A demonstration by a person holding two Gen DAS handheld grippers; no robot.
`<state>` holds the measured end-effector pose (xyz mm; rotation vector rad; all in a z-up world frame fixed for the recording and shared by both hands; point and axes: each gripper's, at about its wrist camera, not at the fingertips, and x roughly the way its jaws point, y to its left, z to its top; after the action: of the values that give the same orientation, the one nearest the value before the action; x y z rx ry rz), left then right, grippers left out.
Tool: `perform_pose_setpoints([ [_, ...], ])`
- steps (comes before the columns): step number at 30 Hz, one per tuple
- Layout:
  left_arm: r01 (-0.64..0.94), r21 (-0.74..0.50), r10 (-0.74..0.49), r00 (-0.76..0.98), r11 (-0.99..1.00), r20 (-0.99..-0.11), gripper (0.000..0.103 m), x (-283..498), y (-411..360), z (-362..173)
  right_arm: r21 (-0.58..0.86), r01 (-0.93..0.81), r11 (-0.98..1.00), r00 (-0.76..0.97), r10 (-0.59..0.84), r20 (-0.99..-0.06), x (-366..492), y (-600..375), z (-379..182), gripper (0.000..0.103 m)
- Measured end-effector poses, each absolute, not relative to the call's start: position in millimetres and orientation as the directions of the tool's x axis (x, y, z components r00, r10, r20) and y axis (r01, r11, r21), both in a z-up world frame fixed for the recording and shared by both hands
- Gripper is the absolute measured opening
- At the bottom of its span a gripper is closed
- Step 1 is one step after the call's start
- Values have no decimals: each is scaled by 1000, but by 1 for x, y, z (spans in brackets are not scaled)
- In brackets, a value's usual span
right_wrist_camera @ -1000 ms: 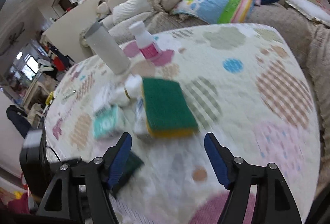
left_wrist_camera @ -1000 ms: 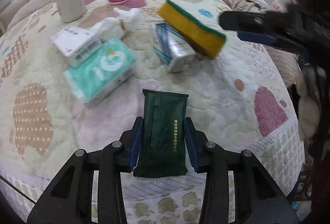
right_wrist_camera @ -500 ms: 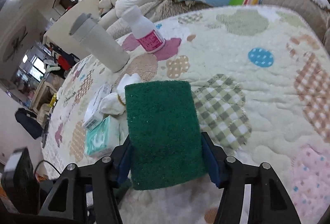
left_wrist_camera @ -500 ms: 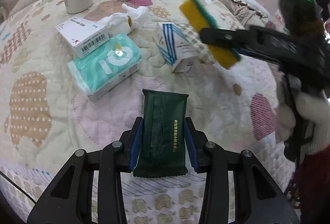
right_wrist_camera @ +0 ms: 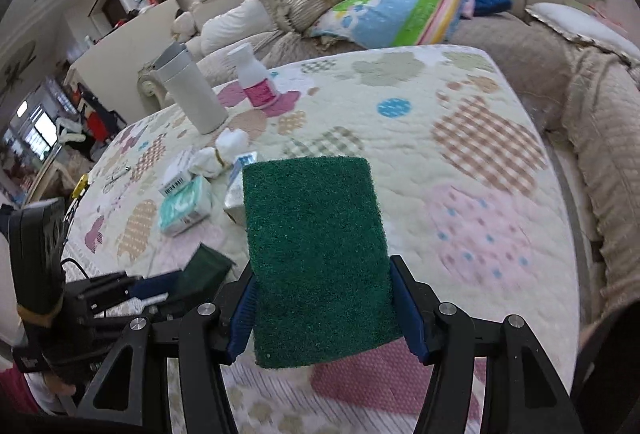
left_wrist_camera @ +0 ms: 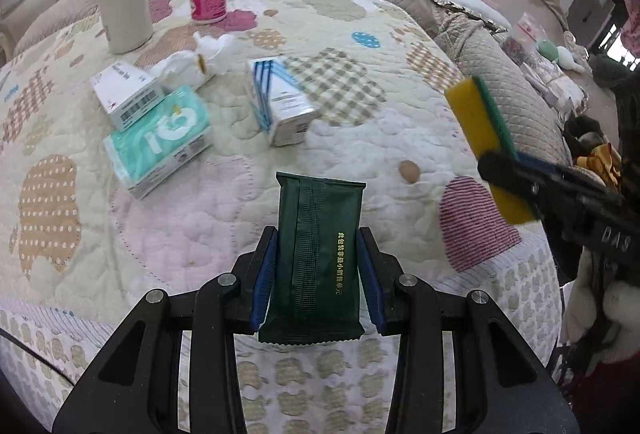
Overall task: Collect trash
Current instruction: 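Carry pouch and sponge to the black bin and open both tools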
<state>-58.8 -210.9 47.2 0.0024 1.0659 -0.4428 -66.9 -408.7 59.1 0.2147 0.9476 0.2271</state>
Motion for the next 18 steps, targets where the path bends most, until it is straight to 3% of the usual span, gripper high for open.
perform_pose_setpoints([
  [18, 445, -172, -371, 411, 879, -833, 37, -84, -280, 69, 291, 22, 957, 607, 218, -764, -130, -467, 63, 60],
])
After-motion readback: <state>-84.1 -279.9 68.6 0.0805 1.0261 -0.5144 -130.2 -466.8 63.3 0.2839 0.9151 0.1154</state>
